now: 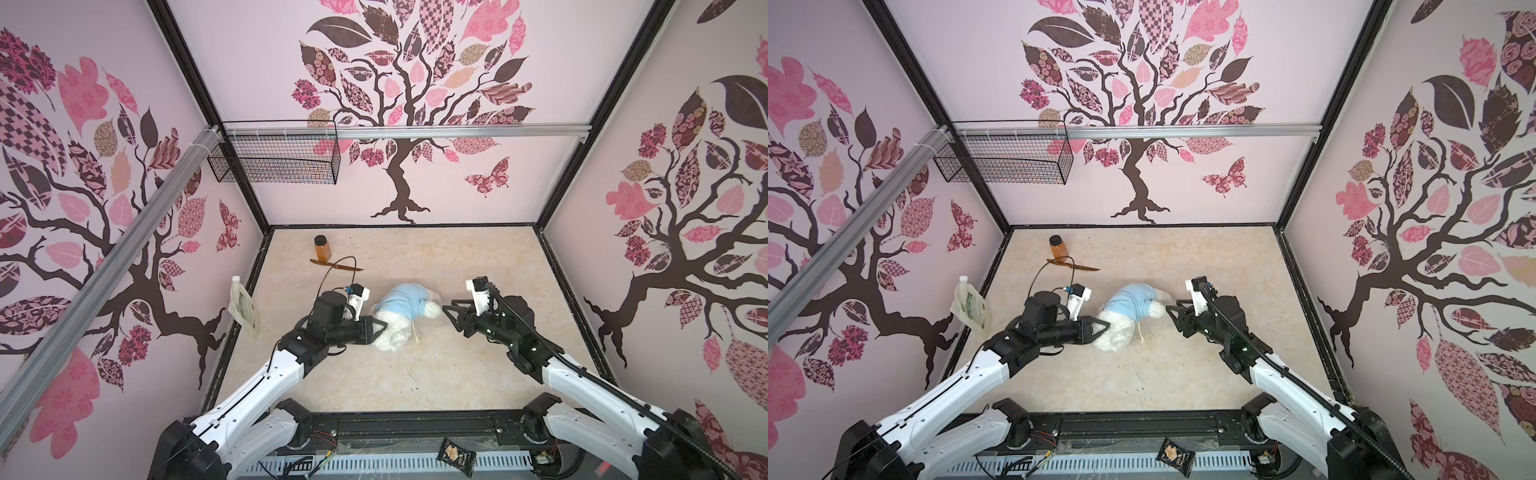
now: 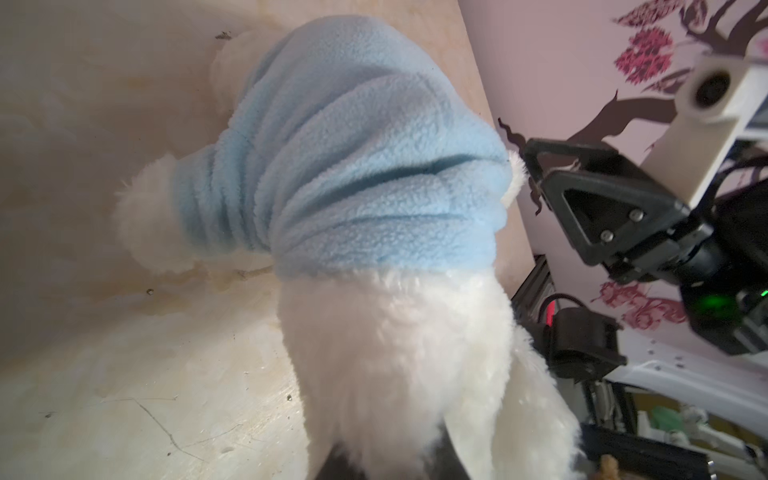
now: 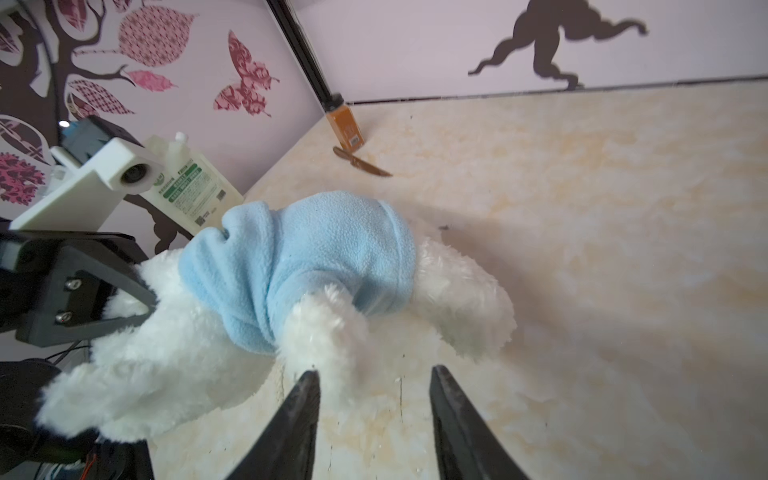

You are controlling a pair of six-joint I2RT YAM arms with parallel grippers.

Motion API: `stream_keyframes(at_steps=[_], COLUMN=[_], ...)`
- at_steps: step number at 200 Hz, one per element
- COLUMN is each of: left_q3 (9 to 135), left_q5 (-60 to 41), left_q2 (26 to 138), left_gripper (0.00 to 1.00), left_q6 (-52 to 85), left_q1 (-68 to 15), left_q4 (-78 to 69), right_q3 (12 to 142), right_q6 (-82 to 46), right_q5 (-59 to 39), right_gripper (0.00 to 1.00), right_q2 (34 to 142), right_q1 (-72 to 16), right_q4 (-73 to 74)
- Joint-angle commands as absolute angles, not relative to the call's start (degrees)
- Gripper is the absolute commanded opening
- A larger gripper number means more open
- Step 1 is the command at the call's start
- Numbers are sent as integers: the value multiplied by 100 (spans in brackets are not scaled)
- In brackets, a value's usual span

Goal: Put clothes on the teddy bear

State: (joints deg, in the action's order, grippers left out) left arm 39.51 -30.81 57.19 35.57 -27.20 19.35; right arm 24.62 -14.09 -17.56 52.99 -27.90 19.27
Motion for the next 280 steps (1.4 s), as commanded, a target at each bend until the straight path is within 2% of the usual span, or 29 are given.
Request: stream_keyframes(at_steps=[1,17,31,45,61,88,119,129,137,156,166,179,196,227,252,280], left_q3=[4577,4611,4862,5292,5646,5719,5764,5757,5754,5759,5798,5867,6006,5987,5426,4828], left_q5=[-4319,-4822,-4955,-4852,-4647,-4616,-4531,-4534,-4561,-4649,-4604,-4448,-3847,-2178,-1989,-2364], left_q2=[5865,5897,5983,6151,6332,6405,6549,6619,6668,6766,6794,6810,6724,6028,5170,4403], left_gripper=[0,0,0,0,0,0,0,0,0,0,9,25,44,75,87,90], left_q6=[4269,4841,4759,4153,3625,3549,3517,3516,3541,3605,3564,3346,2781,1432,107,-1540], left_q1=[-2219,-2011,-1995,-1995,-1995,-2116,-2538,-2649,-2709,-2707,-2707,-2693,-2684,-2703,-2819,-3037], left_q4=[2481,2051,2291,3152,3922,4000,3963,3932,3872,3656,3563,3474,3538,3403,2659,2099], right_q3=[2275,2268,2246,2233,2233,2294,2359,2426,2510,2645,2673,2608,2562,2766,2713,2827], right_q6=[-1249,-1270,-1170,-1030,-1010,-1053,-1245,-1319,-1384,-1666,-1788,-2042,-2530,-3489,-4161,-4324], right_q5=[-1773,-1983,-2155,-2223,-2200,-2142,-2576,-2809,-3003,-3185,-3135,-3108,-3166,-3791,-4300,-4394], right_gripper=[49,51,55,62,65,71,74,72,66,36,22,10,0,0,0,0], right_q2=[5258,5288,5203,5124,5210,5623,6231,6443,6607,6856,6898,6859,6723,6762,6838,6949], right_q1=[-2779,-2778,-2795,-2842,-2907,-3014,-3043,-3044,-3055,-3052,-3054,-3042,-2993,-2599,-2323,-2303], right_q4=[2508,2549,2647,2747,2875,3121,3842,3996,4010,3710,3404,3238,3068,2500,2733,2703])
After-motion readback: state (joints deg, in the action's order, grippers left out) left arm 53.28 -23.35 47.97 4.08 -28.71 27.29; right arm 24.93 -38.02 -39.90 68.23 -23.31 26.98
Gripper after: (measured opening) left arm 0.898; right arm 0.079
